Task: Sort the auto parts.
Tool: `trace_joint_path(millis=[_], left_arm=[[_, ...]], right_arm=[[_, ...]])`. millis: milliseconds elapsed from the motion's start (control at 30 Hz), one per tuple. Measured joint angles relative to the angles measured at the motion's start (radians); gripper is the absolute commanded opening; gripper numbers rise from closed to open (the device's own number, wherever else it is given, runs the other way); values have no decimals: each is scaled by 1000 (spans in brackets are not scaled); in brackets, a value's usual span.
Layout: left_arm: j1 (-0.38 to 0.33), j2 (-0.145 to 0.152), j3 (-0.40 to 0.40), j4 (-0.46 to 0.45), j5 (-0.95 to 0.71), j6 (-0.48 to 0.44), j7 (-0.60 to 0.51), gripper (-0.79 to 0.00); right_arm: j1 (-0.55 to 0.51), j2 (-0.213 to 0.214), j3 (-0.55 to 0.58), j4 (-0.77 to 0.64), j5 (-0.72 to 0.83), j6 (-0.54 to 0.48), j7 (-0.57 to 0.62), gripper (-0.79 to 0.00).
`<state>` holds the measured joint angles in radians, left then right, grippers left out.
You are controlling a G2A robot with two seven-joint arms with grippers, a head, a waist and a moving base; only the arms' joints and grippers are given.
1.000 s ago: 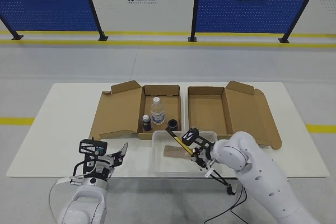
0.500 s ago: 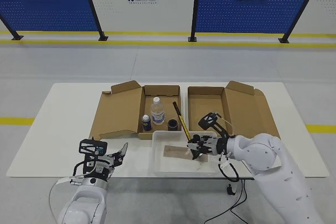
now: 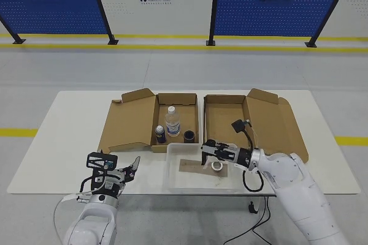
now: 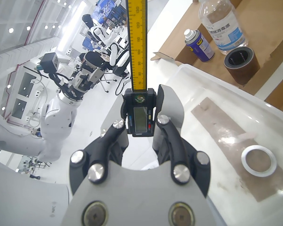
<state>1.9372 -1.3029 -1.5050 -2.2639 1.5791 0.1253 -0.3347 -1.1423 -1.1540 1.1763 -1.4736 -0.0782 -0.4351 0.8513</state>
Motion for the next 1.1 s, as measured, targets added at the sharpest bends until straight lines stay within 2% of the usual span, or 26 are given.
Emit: trace_joint_path(millis=[133, 300, 467, 567, 833, 1033, 1067, 1100], left_arm=[[0, 0, 0, 0, 0, 0, 0, 0], [0, 0, 0, 0, 0, 0, 0, 0], [0, 0, 0, 0, 0, 0, 0, 0], [0, 0, 0, 0, 0, 0, 0, 0], [0, 0, 0, 0, 0, 0, 0, 0], [0, 0, 0, 0, 0, 0, 0, 0], [0, 0, 0, 0, 0, 0, 0, 0], [0, 0, 0, 0, 0, 0, 0, 0]], right_arm=[[45, 3, 4, 5, -84, 18, -16, -785], [145, 13, 23, -18, -307, 83, -14, -785], [239, 19, 16, 8, -593, 230, -21, -785], [270, 14, -14, 65, -696, 309, -38, -785], [332, -16, -98, 301, -748, 420, -90, -785], [371, -43, -131, 446, -659, 430, -114, -785], [378, -47, -140, 464, -655, 428, -109, -760], [385, -50, -148, 479, -656, 429, -101, -665]])
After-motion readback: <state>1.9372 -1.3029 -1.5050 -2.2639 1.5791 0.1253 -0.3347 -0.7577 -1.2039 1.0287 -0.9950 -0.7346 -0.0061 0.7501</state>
